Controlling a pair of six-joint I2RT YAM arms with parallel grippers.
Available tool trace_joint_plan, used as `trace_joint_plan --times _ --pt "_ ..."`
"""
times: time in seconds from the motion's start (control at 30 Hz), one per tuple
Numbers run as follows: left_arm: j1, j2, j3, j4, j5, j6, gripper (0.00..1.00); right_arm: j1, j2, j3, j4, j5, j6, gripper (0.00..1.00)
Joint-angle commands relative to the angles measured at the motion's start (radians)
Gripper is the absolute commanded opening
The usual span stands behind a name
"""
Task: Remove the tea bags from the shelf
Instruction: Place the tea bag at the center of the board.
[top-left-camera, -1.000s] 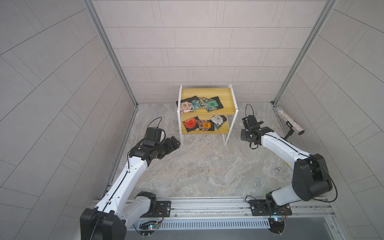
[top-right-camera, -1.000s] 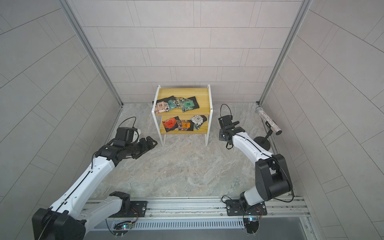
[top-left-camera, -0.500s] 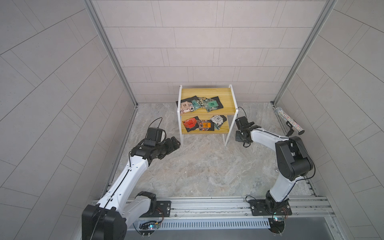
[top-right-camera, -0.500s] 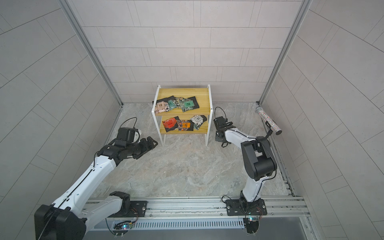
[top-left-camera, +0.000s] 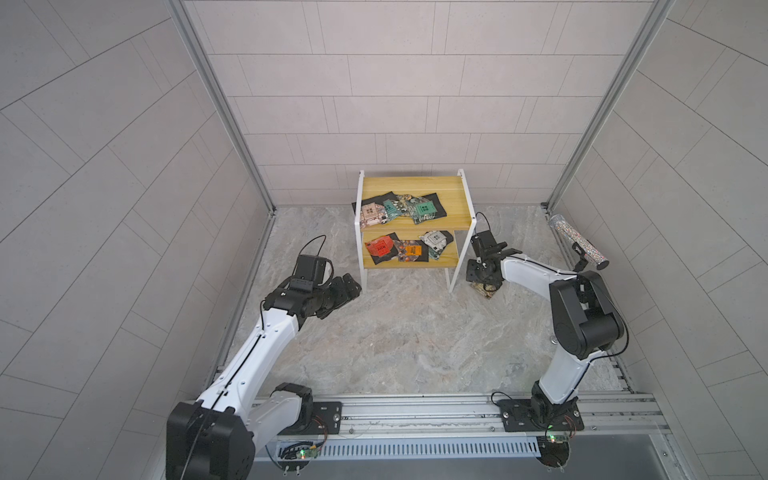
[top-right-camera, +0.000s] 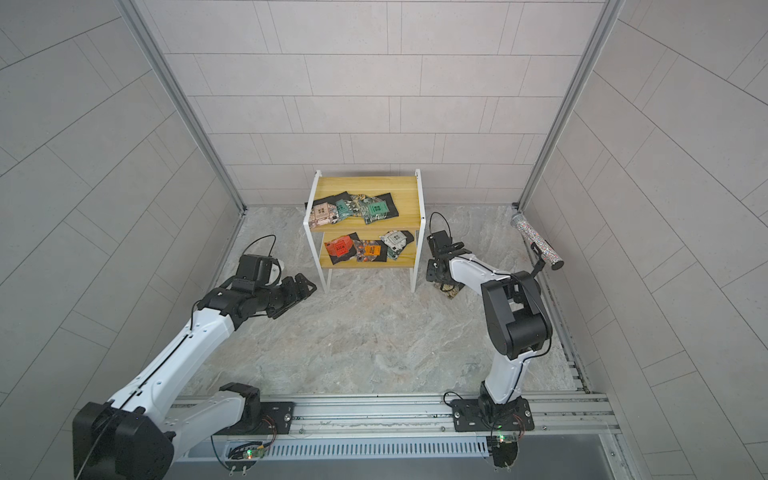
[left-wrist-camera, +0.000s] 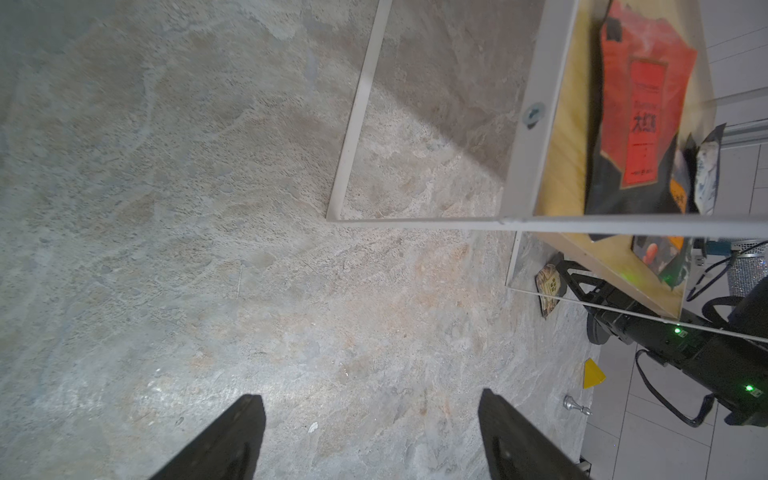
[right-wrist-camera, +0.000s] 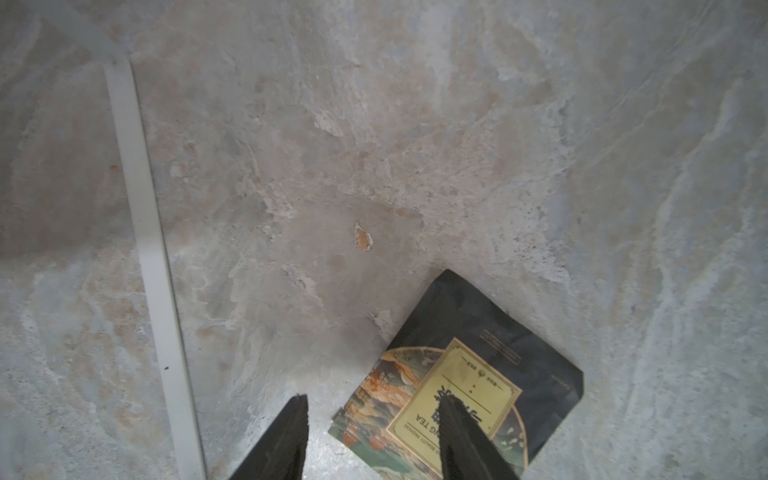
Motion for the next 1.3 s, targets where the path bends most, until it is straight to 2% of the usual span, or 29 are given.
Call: trace_joint_plan --times 0.0,0.23,0.47,0.8,1.03,1.27 --pt "-0.005 -0.002 0.011 0.008 -0.015 0.006 0.89 -0.024 -0.069 0.011 -0.047 -0.007 0.015 0.54" --pt "-0.005 -0.017 0.056 -0.024 -0.041 0.026 0.88 -0.040 -0.190 0.002 -0.121 0.008 -0.006 0.55" --pt "-0.005 -0.055 0.128 -0.089 -0.076 0.042 0.79 -0.052 -0.357 0.003 -0.216 -0.004 -0.023 0.58" --pt "-0.005 -0.104 0.291 -0.176 -0.129 0.043 0.87 -0.047 -0.608 0.102 -0.358 -0.044 -0.058 0.64" --pt "-0.005 -0.075 0.409 -0.175 -0.097 0.011 0.87 -0.001 -0.662 0.248 -0.456 -0.068 -0.091 0.65" --pt "-0.005 -0.035 0.511 -0.203 -0.081 -0.004 0.82 0.092 -0.618 0.438 -0.547 -0.074 -0.131 0.62"
